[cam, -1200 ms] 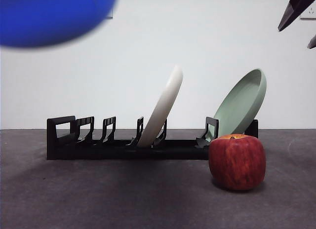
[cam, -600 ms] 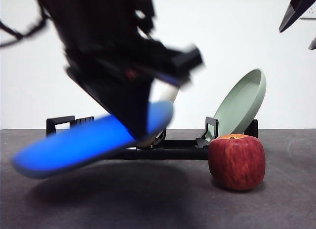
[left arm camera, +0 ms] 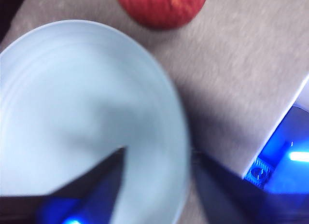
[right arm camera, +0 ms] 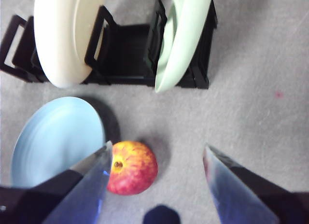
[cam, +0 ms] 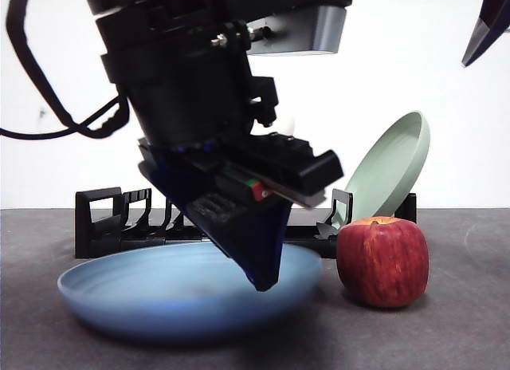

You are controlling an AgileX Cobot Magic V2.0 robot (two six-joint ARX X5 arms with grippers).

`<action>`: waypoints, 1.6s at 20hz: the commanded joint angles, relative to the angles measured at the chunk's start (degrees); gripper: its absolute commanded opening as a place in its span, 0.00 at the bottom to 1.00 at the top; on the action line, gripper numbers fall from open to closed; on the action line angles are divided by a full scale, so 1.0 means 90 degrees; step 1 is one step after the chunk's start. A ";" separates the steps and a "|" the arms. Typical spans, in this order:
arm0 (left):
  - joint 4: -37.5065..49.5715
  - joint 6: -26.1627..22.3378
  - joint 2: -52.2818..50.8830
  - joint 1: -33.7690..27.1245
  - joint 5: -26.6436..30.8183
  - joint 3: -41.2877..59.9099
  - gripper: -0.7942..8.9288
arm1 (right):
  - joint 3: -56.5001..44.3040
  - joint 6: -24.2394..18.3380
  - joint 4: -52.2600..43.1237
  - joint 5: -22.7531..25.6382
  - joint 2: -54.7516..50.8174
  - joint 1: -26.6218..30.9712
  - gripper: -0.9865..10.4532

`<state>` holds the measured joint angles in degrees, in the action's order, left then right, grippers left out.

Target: Take the blue plate from the plate rack,put the plate on the table,take the apple from the table,put the apple in the plate

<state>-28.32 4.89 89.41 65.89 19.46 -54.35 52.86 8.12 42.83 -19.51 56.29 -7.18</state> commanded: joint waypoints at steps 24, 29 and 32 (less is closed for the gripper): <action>-0.3723 -0.0996 -0.2341 -0.1069 0.3208 -0.5982 0.56 | 0.0102 -0.0529 -0.1093 0.2040 0.3410 -0.3089 0.58; -0.3781 -0.0996 -0.2324 -0.1132 0.3211 -0.5982 0.56 | 0.0102 -0.0503 -0.1061 0.2040 0.3949 -0.3092 0.34; -0.3878 -0.0996 -0.2324 -0.1132 0.3213 -0.5982 0.56 | 0.0102 -0.0505 -0.1064 0.2040 0.3920 -0.3089 0.08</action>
<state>-63.24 -4.08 68.60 55.90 48.07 -108.33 53.60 3.77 33.36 -1.30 91.53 -34.92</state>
